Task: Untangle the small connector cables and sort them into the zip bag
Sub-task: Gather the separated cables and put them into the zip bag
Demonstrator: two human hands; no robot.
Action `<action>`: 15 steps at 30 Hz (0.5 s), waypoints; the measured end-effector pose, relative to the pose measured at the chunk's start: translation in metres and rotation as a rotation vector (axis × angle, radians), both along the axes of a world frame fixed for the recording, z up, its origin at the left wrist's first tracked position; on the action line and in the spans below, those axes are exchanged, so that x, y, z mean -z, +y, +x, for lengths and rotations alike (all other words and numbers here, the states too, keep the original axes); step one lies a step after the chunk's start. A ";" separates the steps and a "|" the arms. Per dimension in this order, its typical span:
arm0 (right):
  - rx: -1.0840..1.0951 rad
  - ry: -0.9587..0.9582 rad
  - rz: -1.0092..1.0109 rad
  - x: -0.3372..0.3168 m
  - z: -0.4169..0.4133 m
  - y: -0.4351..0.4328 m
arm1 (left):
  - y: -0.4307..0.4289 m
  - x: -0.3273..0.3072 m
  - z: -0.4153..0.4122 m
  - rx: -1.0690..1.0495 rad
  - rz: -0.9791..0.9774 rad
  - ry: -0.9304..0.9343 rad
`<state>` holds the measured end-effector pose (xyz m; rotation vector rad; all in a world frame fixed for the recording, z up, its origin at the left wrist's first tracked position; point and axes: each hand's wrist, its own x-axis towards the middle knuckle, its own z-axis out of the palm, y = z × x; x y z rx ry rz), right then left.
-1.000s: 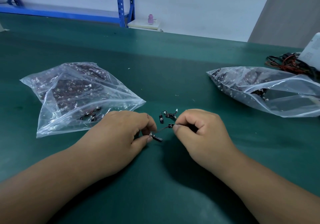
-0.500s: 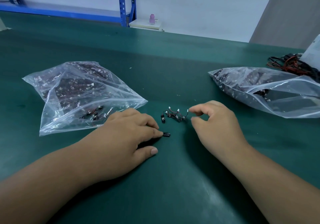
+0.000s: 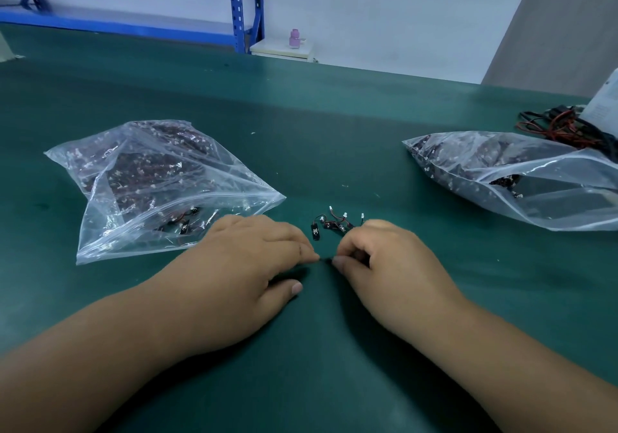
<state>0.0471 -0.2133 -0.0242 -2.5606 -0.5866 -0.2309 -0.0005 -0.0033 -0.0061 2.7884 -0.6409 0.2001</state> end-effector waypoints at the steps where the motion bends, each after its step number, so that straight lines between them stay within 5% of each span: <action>1: 0.034 -0.019 0.013 0.001 0.004 -0.002 | 0.002 0.000 0.001 -0.043 0.000 -0.022; 8: 0.232 0.048 0.476 -0.001 0.025 -0.012 | 0.013 -0.001 0.004 -0.214 0.083 -0.040; 15: 0.256 0.128 0.654 0.001 0.030 -0.016 | 0.009 -0.002 0.005 -0.178 0.055 -0.014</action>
